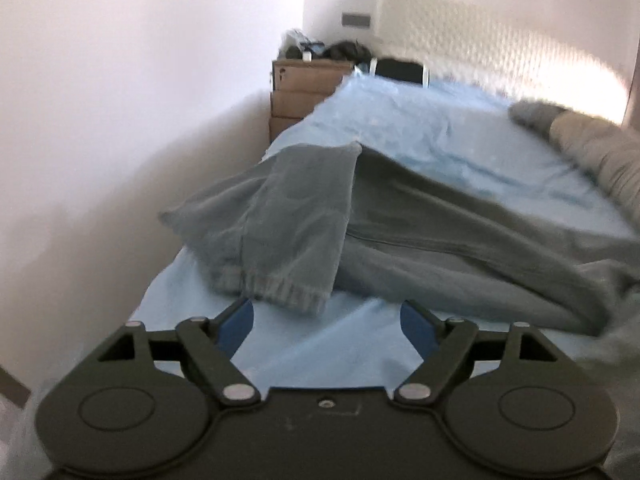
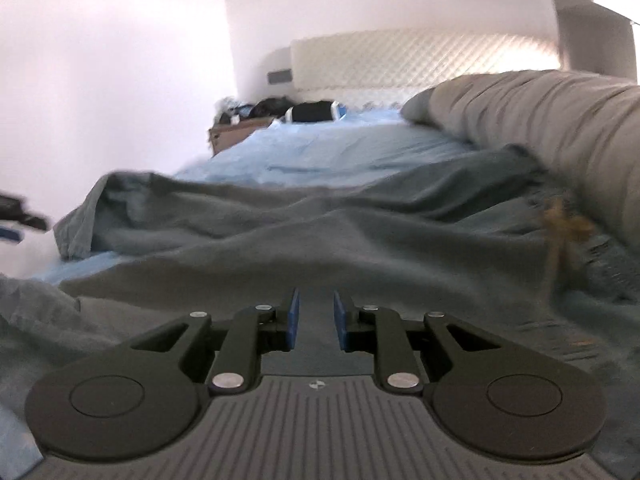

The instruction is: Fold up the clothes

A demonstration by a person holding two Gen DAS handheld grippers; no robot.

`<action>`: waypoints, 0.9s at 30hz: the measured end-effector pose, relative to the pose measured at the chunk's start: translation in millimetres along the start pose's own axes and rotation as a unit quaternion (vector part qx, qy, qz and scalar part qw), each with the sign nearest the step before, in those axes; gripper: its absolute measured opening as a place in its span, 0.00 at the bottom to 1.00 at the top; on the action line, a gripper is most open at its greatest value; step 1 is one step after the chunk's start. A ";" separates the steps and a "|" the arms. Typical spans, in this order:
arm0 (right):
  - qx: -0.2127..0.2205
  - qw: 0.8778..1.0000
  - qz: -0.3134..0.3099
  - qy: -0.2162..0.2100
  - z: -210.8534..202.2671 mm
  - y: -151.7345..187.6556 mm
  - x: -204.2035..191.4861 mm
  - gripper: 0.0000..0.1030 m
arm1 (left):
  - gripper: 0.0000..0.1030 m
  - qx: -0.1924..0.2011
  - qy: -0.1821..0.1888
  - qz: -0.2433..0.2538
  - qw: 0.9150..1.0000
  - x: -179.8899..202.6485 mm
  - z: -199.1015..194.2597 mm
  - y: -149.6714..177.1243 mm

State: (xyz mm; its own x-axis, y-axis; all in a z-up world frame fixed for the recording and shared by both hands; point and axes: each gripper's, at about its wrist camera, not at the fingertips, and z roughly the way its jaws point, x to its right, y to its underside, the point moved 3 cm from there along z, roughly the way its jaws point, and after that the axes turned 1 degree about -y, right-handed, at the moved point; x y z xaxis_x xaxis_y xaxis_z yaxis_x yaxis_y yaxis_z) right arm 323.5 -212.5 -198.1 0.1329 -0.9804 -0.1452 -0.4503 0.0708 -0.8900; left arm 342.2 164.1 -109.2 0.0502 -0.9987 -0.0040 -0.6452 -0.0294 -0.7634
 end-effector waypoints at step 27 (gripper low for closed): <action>-0.034 0.993 0.100 -0.057 13.8 23.8 18.7 0.21 | 0.67 0.037 -0.104 -0.165 0.980 -85.1 147.3 -170.5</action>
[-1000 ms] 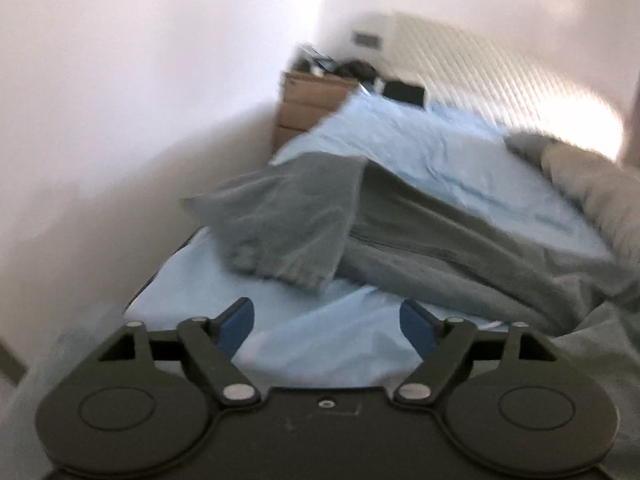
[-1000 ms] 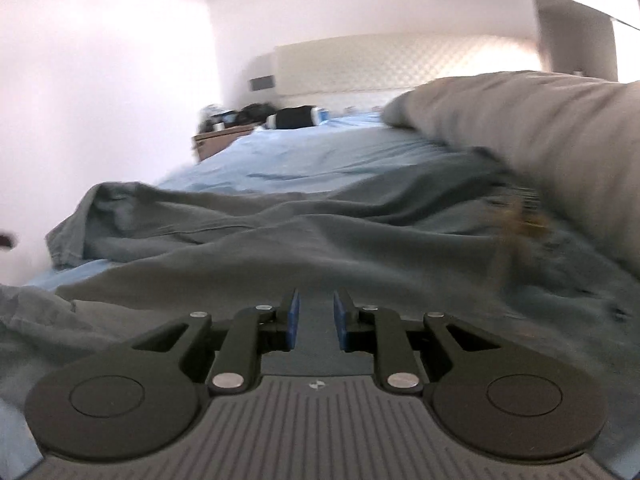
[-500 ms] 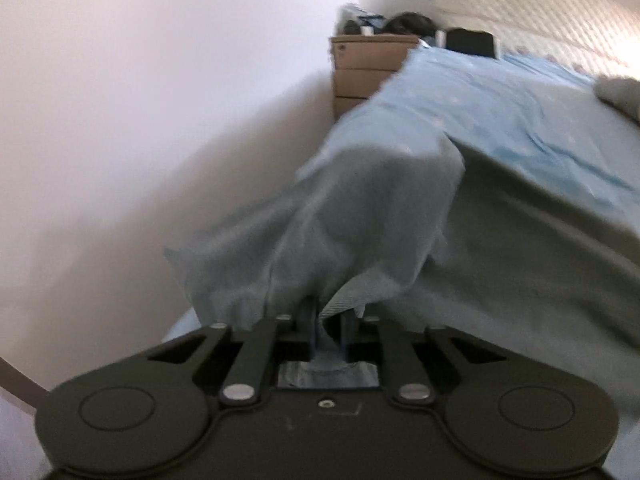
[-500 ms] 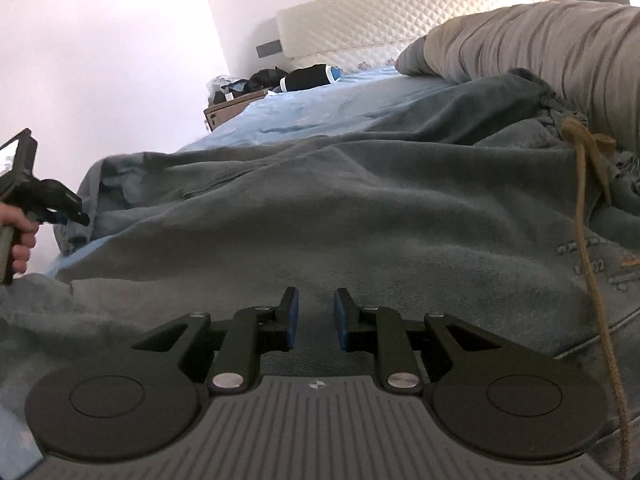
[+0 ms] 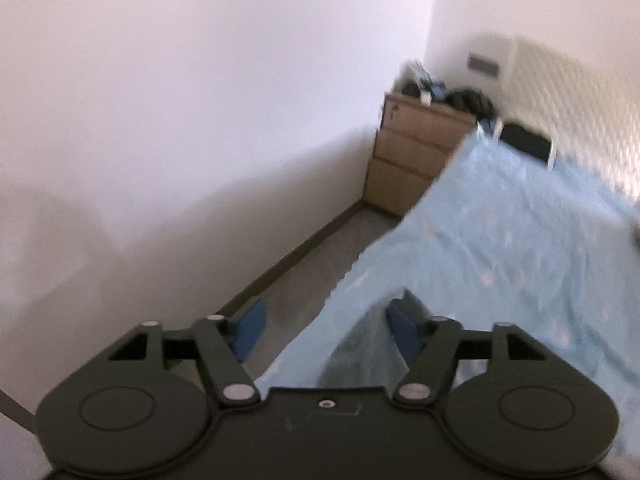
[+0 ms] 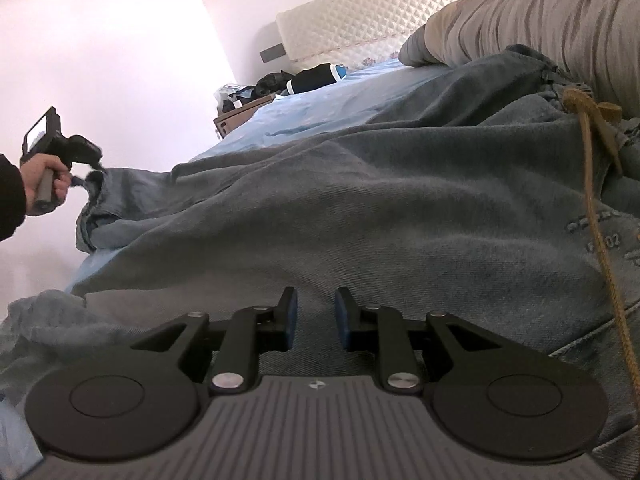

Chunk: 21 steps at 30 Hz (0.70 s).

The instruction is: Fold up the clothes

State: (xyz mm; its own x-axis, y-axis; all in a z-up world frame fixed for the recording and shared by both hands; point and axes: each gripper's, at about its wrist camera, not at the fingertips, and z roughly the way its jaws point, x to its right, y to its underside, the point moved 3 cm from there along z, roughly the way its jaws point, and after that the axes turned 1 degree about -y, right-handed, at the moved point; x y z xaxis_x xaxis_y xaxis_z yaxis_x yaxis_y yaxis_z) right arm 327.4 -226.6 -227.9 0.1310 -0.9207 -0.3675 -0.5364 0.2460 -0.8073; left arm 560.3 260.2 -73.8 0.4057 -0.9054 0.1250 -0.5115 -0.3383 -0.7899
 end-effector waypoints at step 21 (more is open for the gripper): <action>0.001 1.000 0.017 -0.016 4.8 -2.3 4.1 0.22 | 0.64 -0.019 0.114 0.274 0.955 -30.8 -62.8 118.0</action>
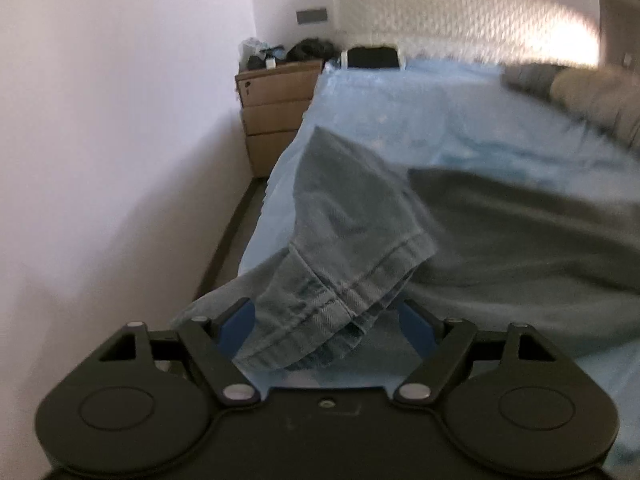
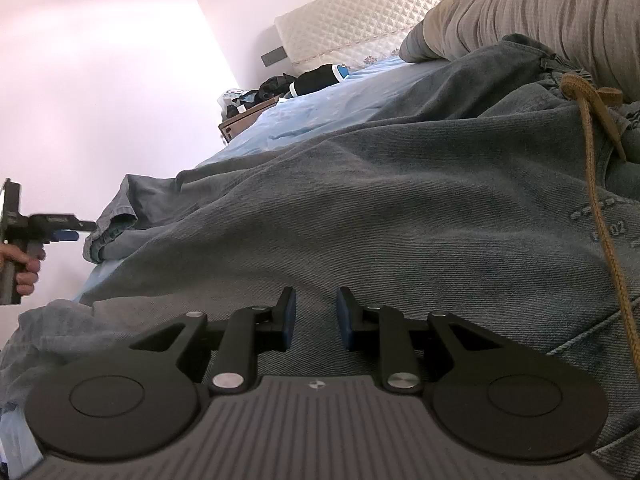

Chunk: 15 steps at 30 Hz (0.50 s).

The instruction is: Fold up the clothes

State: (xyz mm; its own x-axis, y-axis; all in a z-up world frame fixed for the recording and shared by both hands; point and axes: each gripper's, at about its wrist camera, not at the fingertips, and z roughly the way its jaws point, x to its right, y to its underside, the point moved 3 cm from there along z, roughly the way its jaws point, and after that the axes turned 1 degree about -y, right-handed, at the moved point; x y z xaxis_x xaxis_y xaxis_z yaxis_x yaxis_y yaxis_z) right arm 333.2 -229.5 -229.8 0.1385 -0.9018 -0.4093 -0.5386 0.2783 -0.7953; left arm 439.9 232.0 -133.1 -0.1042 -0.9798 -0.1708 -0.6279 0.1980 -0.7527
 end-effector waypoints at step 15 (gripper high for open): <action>0.004 1.000 0.013 -0.011 1.2 0.2 3.9 0.23 | 0.32 -0.055 -0.104 -0.296 0.948 -97.1 64.6 -78.7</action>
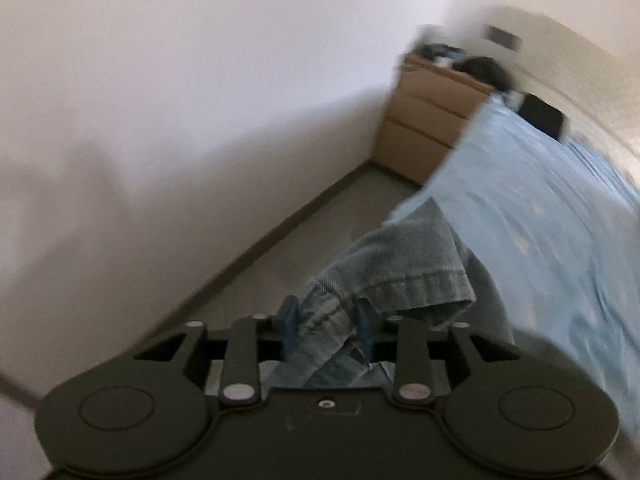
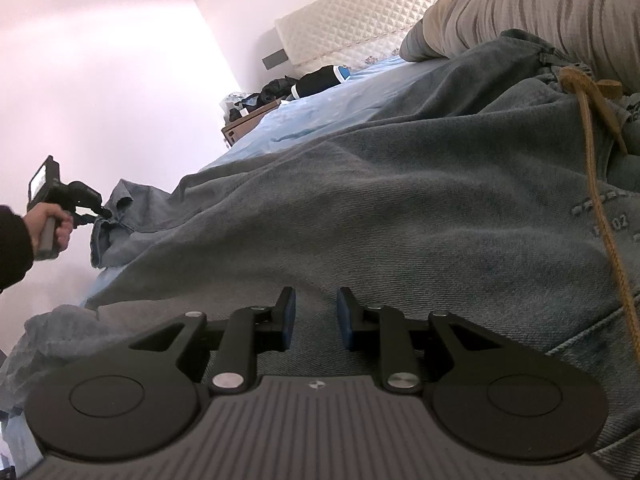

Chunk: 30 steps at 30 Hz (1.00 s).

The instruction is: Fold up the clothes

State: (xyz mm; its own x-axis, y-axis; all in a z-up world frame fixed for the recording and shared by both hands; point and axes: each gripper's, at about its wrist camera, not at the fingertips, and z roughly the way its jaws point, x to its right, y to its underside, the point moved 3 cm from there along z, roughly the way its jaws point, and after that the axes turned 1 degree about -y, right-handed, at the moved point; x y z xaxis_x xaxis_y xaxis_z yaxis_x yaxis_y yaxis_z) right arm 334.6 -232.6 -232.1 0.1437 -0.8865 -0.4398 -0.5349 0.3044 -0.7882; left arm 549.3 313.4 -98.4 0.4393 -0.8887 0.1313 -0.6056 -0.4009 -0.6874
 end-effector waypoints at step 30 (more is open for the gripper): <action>0.002 1.000 0.021 -0.017 2.8 -4.0 7.7 0.23 | 0.76 -0.092 0.077 -0.419 0.900 -148.3 -3.5 92.5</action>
State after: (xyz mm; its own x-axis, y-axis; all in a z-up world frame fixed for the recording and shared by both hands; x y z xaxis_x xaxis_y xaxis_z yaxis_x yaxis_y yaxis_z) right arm 340.2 -239.6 -233.5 0.1495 -0.8601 -0.4878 -0.5374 0.3434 -0.7702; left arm 425.8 407.4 -179.0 0.7050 -0.2720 0.6549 -0.2104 -0.9622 -0.1731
